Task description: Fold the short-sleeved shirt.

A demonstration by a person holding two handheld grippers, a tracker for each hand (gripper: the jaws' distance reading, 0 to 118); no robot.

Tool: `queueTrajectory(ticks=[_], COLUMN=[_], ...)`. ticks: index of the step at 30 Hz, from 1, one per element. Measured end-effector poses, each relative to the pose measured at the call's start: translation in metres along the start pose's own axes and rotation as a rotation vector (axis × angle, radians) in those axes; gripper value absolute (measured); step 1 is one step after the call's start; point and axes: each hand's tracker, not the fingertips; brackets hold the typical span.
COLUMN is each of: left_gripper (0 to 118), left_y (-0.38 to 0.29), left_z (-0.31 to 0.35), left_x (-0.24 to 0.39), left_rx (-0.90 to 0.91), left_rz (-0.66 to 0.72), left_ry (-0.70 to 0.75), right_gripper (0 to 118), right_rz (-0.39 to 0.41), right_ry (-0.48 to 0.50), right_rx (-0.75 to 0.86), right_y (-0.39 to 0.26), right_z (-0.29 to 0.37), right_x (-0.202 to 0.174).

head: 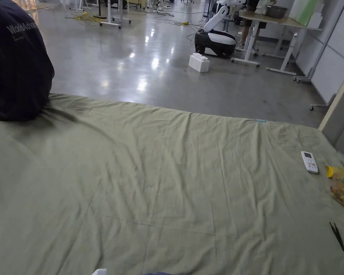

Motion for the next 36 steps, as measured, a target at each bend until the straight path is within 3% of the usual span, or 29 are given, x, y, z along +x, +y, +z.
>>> queueTrajectory(ticks=[6,7,9,10,12,15,18,26,36], left_gripper=[83,77,50,42,34,25,22,22,21], left_y=[-0.005,-0.005,-0.009,-0.008,-0.007,-0.011,-0.01,0.001,0.089], left_z=[-0.024,-0.026,-0.03,-0.029,-0.027,-0.025,-0.022,0.017,0.173], left_x=[0.009,0.009,0.008,0.004,-0.007,-0.015,-0.017,0.012,-0.023], left_rx=[-0.081,-0.092,-0.087,-0.086,-0.079,-0.061,-0.043,-0.014,0.087], left_rz=[-0.086,-0.092,-0.097,-0.074,0.005,-0.003,0.069,0.018,-0.092], left_ry=[0.003,0.013,0.059,0.045,-0.007,-0.028,-0.08,-0.109,0.041], right_gripper=[0,0,0,0,0,0,0,0,0], right_rz=[-0.007,-0.007,-0.007,-0.008,-0.001,-0.001,0.007,0.032,-0.035], right_ry=[0.007,0.008,0.009,0.015,0.017,0.018,0.017,-0.003,-0.062], right_rx=[0.004,0.004,0.004,0.007,0.012,0.015,0.022,0.116,0.325], right_y=[-0.001,-0.001,-0.001,-0.001,-0.002,-0.002,-0.002,0.034,0.157], right_z=[0.0,-0.001,-0.001,-0.001,-0.002,-0.002,-0.002,0.02,0.029], right_x=[0.001,0.001,0.002,0.003,0.002,0.002,0.001,0.009,0.053])
